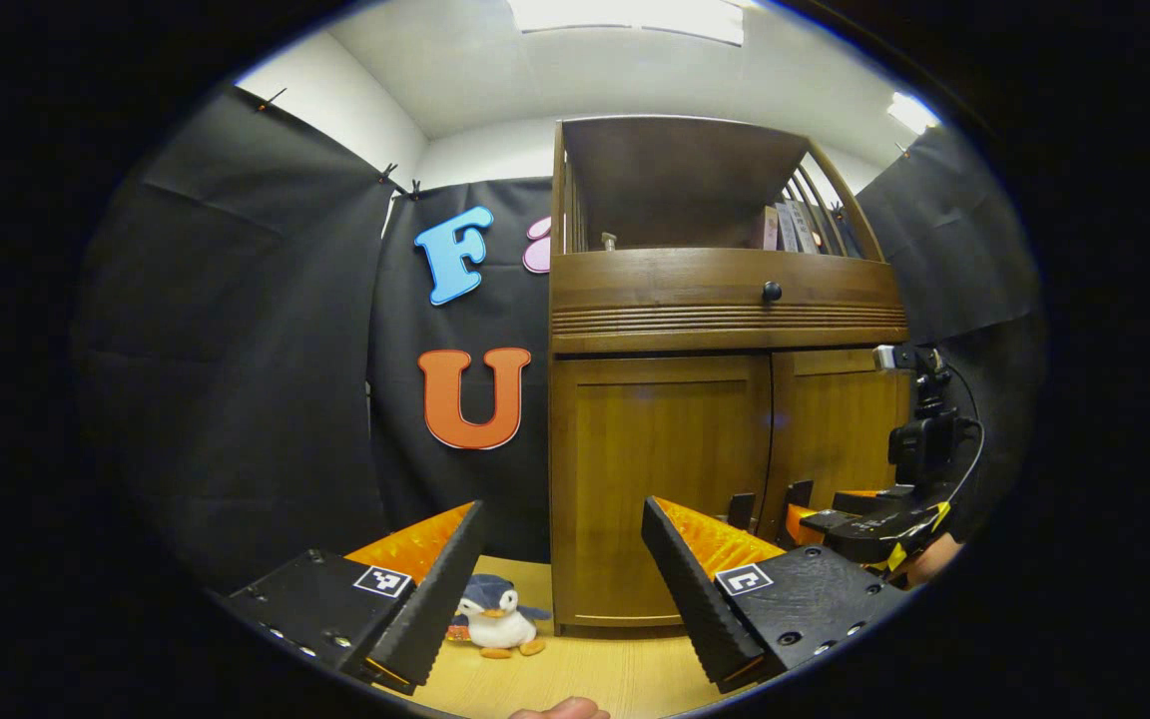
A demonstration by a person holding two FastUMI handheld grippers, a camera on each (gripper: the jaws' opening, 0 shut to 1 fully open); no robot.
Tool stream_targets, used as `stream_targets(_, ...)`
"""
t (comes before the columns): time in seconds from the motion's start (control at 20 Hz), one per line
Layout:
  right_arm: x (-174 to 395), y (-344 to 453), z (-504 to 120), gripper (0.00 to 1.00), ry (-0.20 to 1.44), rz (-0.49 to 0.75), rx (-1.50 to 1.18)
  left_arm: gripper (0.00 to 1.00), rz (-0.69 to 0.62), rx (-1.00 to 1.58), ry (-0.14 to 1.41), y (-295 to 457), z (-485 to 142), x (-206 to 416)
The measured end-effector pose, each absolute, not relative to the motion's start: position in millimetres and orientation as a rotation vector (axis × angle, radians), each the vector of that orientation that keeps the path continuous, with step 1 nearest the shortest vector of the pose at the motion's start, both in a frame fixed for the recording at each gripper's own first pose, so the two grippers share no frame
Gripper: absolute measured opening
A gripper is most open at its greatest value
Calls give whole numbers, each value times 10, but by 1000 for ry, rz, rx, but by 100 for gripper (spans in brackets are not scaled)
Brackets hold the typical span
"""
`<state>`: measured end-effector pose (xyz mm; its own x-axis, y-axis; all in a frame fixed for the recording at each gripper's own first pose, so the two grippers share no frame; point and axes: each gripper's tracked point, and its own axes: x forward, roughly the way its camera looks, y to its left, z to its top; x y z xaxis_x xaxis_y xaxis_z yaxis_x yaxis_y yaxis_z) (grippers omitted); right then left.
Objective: Open the right door of the double-door shoe cabinet with the right hand, and open the left door with the left hand.
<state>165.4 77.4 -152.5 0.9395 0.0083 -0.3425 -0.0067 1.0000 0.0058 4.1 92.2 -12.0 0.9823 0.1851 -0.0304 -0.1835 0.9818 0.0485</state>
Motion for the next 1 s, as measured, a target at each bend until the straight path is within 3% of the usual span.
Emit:
stream_targets(0.7,2040,867,-1848,49,389,-8,68,95,155,16,83,897,-214,57)
stream_targets(0.8,2033,848,-1843,40,388,-9,69,95,161,0,91,833,-249,-2)
stream_targets(1.0,1973,848,-1829,36,402,13,110,100,171,-23,103,752,-282,-89)
